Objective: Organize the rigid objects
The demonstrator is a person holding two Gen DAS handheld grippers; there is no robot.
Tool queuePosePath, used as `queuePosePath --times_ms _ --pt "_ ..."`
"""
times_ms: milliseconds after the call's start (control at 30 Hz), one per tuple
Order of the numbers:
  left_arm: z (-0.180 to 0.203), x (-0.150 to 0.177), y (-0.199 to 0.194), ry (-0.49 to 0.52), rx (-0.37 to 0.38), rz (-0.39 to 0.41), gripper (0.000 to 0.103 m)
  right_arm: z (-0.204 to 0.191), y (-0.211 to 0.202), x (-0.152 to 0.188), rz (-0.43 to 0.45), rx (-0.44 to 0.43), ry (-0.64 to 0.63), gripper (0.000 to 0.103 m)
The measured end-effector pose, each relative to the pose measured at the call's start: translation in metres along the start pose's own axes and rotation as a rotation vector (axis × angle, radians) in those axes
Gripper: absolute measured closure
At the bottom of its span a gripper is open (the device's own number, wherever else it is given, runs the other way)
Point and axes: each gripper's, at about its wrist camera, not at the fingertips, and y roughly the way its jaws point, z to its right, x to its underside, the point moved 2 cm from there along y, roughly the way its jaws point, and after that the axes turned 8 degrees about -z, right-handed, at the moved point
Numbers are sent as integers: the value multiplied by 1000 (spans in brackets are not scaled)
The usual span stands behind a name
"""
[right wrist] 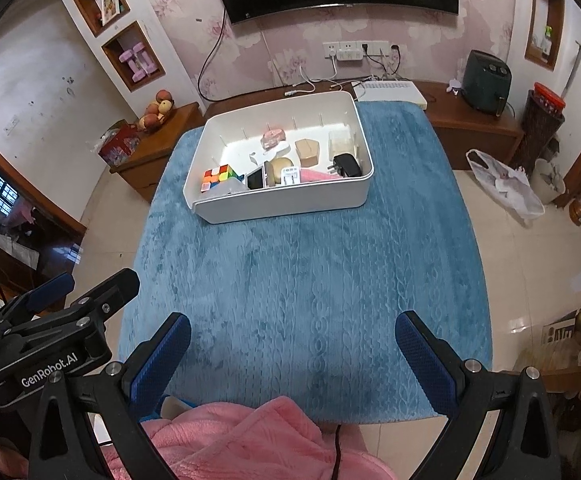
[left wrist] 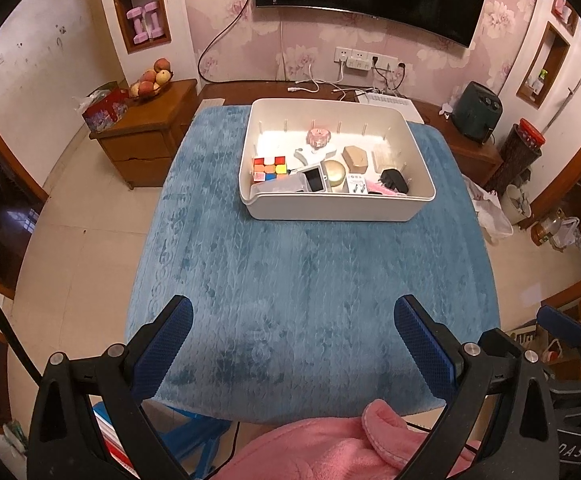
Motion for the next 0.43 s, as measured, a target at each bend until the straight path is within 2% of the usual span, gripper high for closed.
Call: queuePosePath --times_ms 433 --pt "-2 0 2 3 -15 -9 2 1 5 -2 -15 -10 7 1"
